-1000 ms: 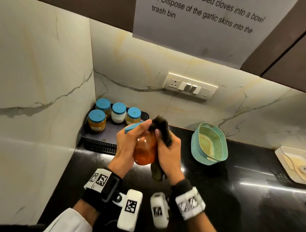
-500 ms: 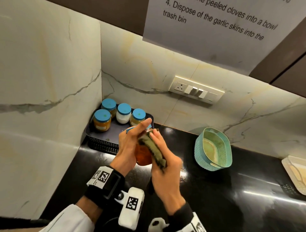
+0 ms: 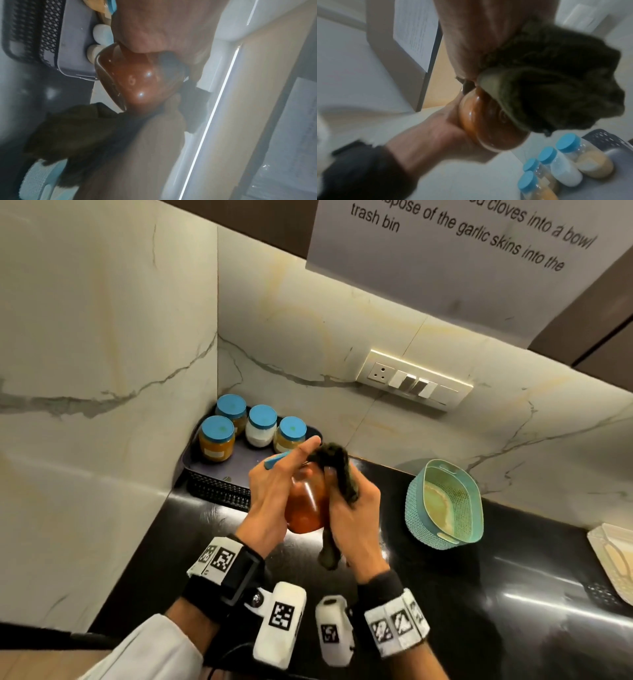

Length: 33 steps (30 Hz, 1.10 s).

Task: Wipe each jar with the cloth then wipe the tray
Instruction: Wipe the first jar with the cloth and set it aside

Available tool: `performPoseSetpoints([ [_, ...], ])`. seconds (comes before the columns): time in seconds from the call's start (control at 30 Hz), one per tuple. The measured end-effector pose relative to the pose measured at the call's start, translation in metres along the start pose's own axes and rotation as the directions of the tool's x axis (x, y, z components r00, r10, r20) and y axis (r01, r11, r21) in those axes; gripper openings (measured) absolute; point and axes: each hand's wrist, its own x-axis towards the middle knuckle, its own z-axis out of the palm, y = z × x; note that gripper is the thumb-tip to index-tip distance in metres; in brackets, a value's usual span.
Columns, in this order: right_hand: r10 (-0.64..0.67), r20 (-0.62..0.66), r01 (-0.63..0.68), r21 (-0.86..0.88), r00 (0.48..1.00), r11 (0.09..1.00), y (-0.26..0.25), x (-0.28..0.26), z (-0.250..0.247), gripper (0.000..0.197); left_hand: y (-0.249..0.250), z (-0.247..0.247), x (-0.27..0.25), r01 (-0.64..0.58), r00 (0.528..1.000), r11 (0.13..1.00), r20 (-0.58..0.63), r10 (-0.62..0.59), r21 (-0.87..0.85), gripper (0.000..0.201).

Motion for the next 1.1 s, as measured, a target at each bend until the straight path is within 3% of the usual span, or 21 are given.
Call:
performPoseSetpoints([
  [0.03, 0.011, -0.013, -0.012, -0.001, 1.000, 1.000, -0.003, -0.002, 0.001, 0.047, 0.002, 0.001, 0.000, -0.004, 1.000, 1.000, -0.003, 0.004, -0.001, 0.054],
  [0.1, -0.072, 0.038, 0.075, -0.092, 0.997, 0.993, -0.008, -0.020, 0.006, 0.068, 0.005, 0.002, 0.001, 0.023, 0.999, 0.998, 0.028, -0.021, -0.057, 0.060],
  [0.17, -0.144, 0.097, 0.160, -0.179, 0.985, 0.971, -0.005, -0.039, 0.011, 0.079, 0.005, 0.003, 0.002, 0.041, 0.998, 0.994, 0.041, -0.037, -0.103, 0.047],
  [0.23, -0.136, 0.083, 0.148, -0.155, 0.987, 0.977, 0.005, -0.036, 0.009, 0.078, -0.001, 0.003, 0.003, 0.030, 0.999, 0.996, 0.036, -0.027, -0.085, 0.037],
  [0.3, -0.017, 0.014, 0.017, 0.000, 1.000, 1.000, 0.010, -0.020, 0.004, 0.068, -0.007, 0.002, 0.001, -0.006, 1.000, 1.000, 0.025, 0.007, -0.031, 0.035],
  [0.37, 0.085, -0.041, -0.080, 0.112, 0.996, 0.990, 0.007, -0.009, -0.004, 0.046, -0.007, -0.004, -0.002, -0.029, 0.998, 0.998, 0.054, 0.026, 0.050, 0.050],
  [0.47, 0.250, -0.077, -0.228, 0.221, 0.965, 0.948, 0.001, 0.000, -0.020, 0.022, 0.003, -0.016, -0.002, -0.074, 0.981, 0.984, 0.192, 0.042, 0.163, 0.067],
  [0.53, 0.332, -0.053, -0.300, 0.312, 0.942, 0.901, 0.000, 0.004, -0.027, 0.021, 0.007, -0.018, -0.002, -0.076, 0.963, 0.981, 0.267, 0.025, 0.180, 0.062],
  [0.63, 0.364, -0.005, -0.334, 0.388, 0.931, 0.859, -0.001, 0.001, -0.014, 0.025, 0.006, -0.014, 0.000, -0.036, 0.962, 0.987, 0.273, -0.008, 0.158, 0.056],
  [0.73, 0.393, -0.089, -0.311, 0.464, 0.915, 0.830, 0.001, -0.001, 0.002, 0.027, 0.005, -0.009, 0.002, -0.049, 0.962, 0.990, 0.273, 0.011, 0.133, 0.065],
  [0.8, 0.344, -0.153, -0.256, 0.413, 0.926, 0.874, -0.002, -0.007, 0.007, 0.025, 0.008, -0.010, 0.006, -0.072, 0.964, 0.991, 0.263, 0.040, 0.114, 0.061],
  [0.87, 0.203, -0.176, -0.142, 0.307, 0.963, 0.941, -0.006, -0.019, 0.013, 0.021, 0.008, -0.012, 0.010, -0.096, 0.967, 0.992, 0.243, 0.074, 0.081, 0.050],
  [0.93, 0.002, -0.102, 0.016, 0.175, 0.995, 0.985, -0.010, -0.031, 0.022, 0.041, 0.006, -0.017, 0.014, -0.127, 0.964, 0.991, 0.241, 0.111, 0.049, 0.049],
  [1.0, -0.156, 0.017, 0.156, 0.024, 0.988, 0.987, -0.014, -0.030, 0.028, 0.060, 0.001, -0.021, 0.014, -0.132, 0.957, 0.991, 0.261, 0.129, -0.004, 0.061],
  [1.03, -0.179, 0.031, 0.180, -0.008, 0.983, 0.984, -0.014, -0.020, 0.028, 0.061, 0.000, -0.022, 0.014, -0.113, 0.960, 0.993, 0.257, 0.114, -0.021, 0.067],
  [1.1, -0.058, -0.064, 0.062, 0.050, 0.996, 0.997, -0.010, 0.002, 0.026, 0.041, -0.001, -0.023, 0.016, -0.102, 0.974, 0.995, 0.205, 0.098, 0.009, 0.076],
])
